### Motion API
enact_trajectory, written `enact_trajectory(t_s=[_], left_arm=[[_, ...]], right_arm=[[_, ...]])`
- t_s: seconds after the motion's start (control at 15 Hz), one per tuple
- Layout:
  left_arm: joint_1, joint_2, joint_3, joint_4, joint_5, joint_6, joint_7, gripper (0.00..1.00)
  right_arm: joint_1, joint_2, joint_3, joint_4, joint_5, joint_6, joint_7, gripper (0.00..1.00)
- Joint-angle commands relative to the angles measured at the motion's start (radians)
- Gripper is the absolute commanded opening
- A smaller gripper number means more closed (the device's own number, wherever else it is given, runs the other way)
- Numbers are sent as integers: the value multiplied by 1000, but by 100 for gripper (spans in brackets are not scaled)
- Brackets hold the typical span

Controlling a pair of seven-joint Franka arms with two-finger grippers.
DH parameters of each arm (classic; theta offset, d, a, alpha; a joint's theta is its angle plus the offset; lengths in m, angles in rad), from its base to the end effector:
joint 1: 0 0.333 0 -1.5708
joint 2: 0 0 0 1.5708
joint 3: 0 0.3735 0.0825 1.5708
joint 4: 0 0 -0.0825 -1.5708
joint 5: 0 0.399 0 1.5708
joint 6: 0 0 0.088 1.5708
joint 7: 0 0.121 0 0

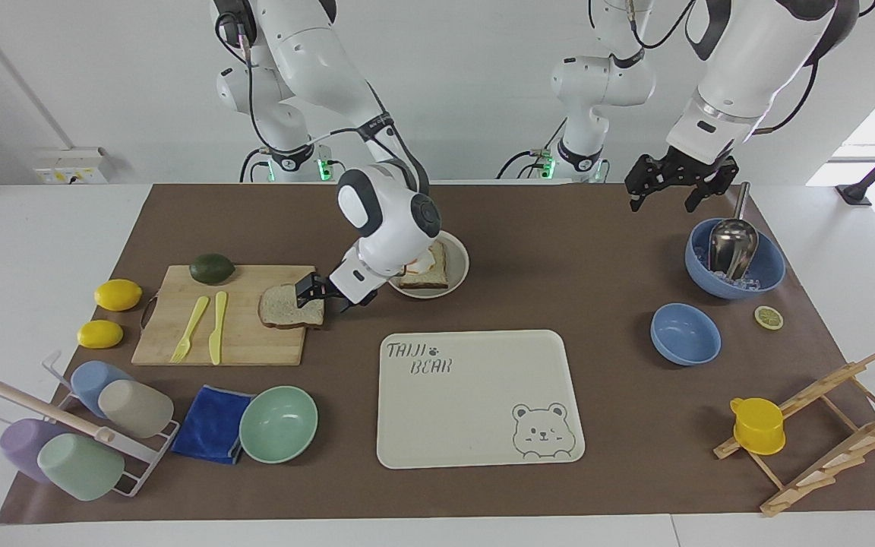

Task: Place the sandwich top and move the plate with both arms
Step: 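Reach the right gripper to the bread slice on the cutting board and grasp it, then lift the bread slice with the right gripper and carry it toward the plate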

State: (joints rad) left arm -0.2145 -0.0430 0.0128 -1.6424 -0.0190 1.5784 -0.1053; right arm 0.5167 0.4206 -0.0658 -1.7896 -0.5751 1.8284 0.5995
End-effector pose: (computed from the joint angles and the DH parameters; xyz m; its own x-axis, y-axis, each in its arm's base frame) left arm 0.5414 -0.1129 0.6580 0.9951 -0.0961 -0.0229 -0.0957 -0.9953 0.0172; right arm 0.5997 0.2374 0.3374 0.9933 0.0854 -0.0781 0.1154 -0.7844 0.6094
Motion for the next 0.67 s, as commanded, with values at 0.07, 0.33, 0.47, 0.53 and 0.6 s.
enact_trajectory(t_s=[0.07, 0.33, 0.47, 0.53, 0.6], left_arm=[[-2, -28, 1, -34, -7, 25, -5, 100], [-2, -28, -1, -34, -7, 25, -5, 100], [-2, -28, -1, -34, -7, 25, -5, 100], [-2, -28, -1, -34, -7, 25, -5, 100], [-2, -28, -1, -34, -7, 25, -5, 100]], right_arm=[[-7, -34, 12, -99, 3, 68, 78, 100], [-10, -39, 12, -111, 21, 65, 71, 100], [-12, -40, 12, -116, 21, 63, 66, 92], [-10, -45, 12, -120, 21, 54, 66, 88], [-7, -46, 12, -128, 21, 54, 66, 83]])
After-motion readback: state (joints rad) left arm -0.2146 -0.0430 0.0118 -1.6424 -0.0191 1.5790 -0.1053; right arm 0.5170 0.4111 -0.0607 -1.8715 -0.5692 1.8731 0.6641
